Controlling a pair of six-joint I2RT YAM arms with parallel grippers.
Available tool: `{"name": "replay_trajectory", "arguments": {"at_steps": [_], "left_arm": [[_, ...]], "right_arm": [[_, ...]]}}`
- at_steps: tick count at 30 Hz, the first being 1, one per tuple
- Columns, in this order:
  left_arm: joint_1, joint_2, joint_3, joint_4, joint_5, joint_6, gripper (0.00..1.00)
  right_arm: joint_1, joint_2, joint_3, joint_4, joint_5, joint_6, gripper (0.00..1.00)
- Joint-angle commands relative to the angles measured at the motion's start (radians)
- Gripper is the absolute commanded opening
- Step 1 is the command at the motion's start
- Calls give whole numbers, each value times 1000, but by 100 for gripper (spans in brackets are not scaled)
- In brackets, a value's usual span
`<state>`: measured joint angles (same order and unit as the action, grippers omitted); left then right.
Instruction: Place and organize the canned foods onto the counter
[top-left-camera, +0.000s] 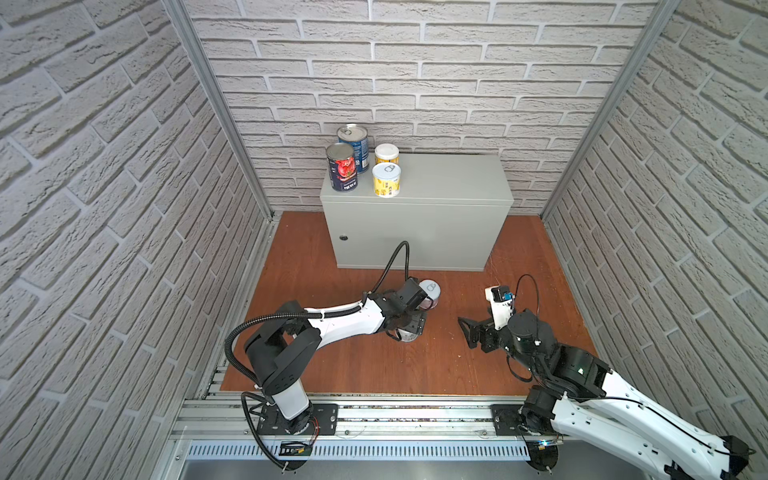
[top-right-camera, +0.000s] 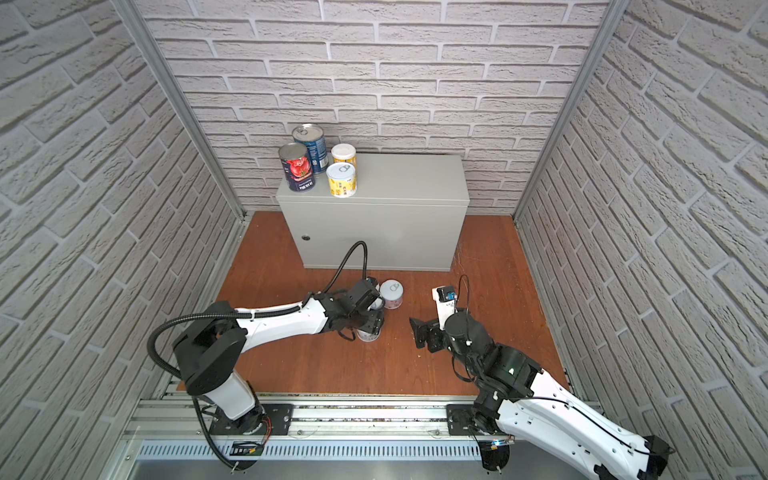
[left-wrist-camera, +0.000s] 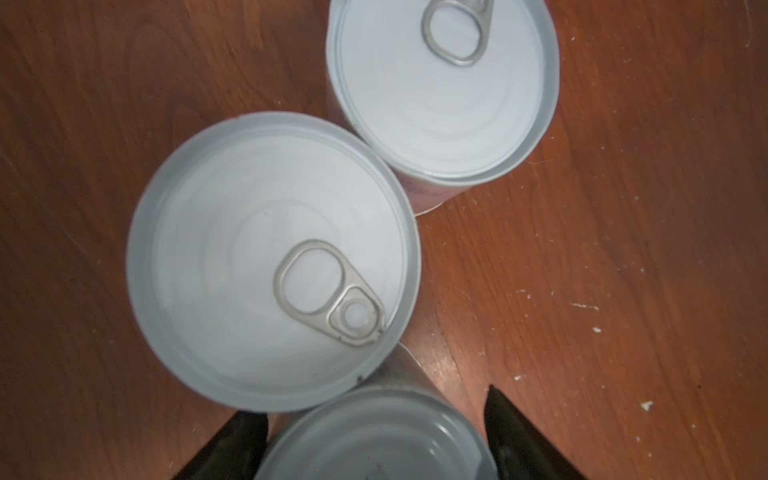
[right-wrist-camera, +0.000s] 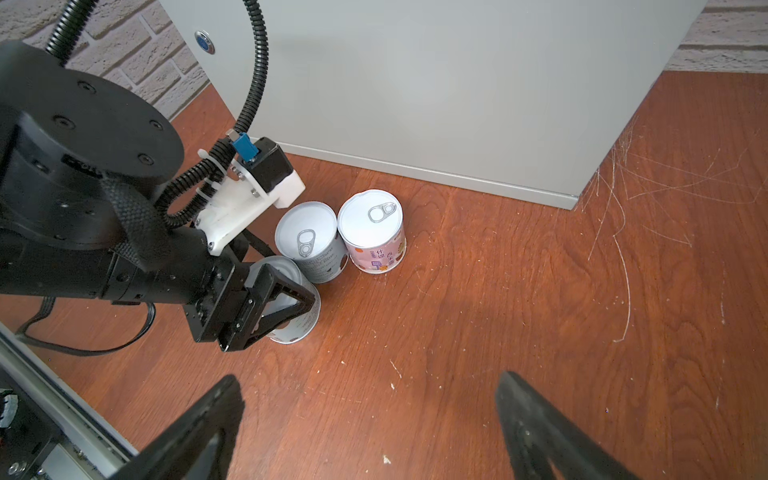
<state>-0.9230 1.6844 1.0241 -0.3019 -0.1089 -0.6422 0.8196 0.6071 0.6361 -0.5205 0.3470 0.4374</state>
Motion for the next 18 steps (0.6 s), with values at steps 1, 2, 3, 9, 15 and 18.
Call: {"name": "replay_trajectory", "arguments": {"at_steps": [1, 2, 3, 9, 15, 18], "left_arm": [[-7, 52, 31, -71, -48, 25, 77], [-11, 57, 41, -91, -55, 27, 78], [-19, 60, 47, -106, -69, 27, 78], [-40, 54, 36, -117, -82, 18, 78], [-53, 56, 33, -125, -94, 16, 86], [-53, 61, 33, -124, -105, 22, 86]], "right_arm": [[-2, 17, 36, 13, 4, -6, 96], [-2, 21, 40, 11, 4, -7, 96], [-4, 27, 44, 11, 2, -10, 96], [-3, 47, 45, 17, 7, -17, 96], [-4, 57, 49, 19, -1, -17, 96], [-3, 51, 47, 18, -6, -15, 96]]}}
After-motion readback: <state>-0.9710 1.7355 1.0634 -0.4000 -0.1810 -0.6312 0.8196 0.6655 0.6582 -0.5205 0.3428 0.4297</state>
